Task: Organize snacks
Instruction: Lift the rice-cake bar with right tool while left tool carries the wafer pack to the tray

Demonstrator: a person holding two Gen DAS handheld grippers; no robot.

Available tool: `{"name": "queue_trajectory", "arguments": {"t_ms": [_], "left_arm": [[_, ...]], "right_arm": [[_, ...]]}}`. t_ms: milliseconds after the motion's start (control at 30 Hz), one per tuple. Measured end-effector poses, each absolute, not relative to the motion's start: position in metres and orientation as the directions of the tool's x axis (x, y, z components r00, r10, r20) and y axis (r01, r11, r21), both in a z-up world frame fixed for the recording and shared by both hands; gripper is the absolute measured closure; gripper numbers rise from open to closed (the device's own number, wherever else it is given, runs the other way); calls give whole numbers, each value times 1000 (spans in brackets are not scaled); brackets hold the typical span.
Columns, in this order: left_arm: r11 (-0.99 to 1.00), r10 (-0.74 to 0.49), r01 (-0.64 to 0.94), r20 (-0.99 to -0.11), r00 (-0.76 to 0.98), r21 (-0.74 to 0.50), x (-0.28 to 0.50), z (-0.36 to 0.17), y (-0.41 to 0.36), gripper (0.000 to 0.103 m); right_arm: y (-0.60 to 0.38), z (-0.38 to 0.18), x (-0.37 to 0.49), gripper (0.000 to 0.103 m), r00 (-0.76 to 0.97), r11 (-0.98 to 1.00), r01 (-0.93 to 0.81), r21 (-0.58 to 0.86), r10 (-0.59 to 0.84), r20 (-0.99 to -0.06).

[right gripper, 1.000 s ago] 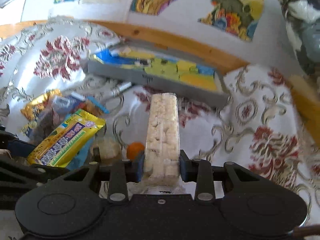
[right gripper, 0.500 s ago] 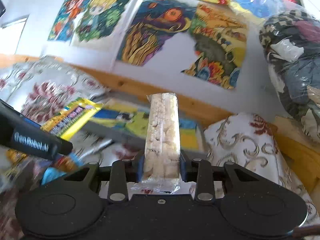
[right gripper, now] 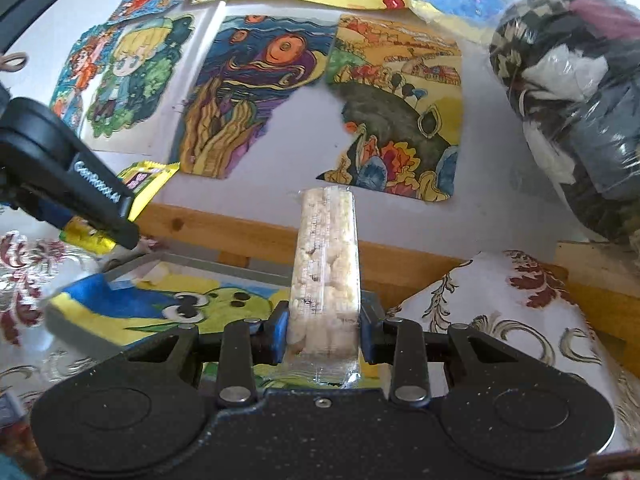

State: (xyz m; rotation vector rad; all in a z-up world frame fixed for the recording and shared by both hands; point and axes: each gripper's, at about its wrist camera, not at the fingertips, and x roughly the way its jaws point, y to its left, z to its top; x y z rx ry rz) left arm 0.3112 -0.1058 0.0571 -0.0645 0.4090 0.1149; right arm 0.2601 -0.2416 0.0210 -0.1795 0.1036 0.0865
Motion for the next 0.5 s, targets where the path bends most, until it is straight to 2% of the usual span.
{"name": "queue_trajectory", "arguments": {"t_ms": [167,500], "left_arm": [[986,97,-145,-415,905,-87,355,46,-125,50],[978,88,-180,-564,821,-108,405,5,-138,50]], "right_arm": [[-253,16,298,67,984,988,-94,-119,75,-159],[-259,-4,339,67,941,993,-105,-63,78,-329]]}}
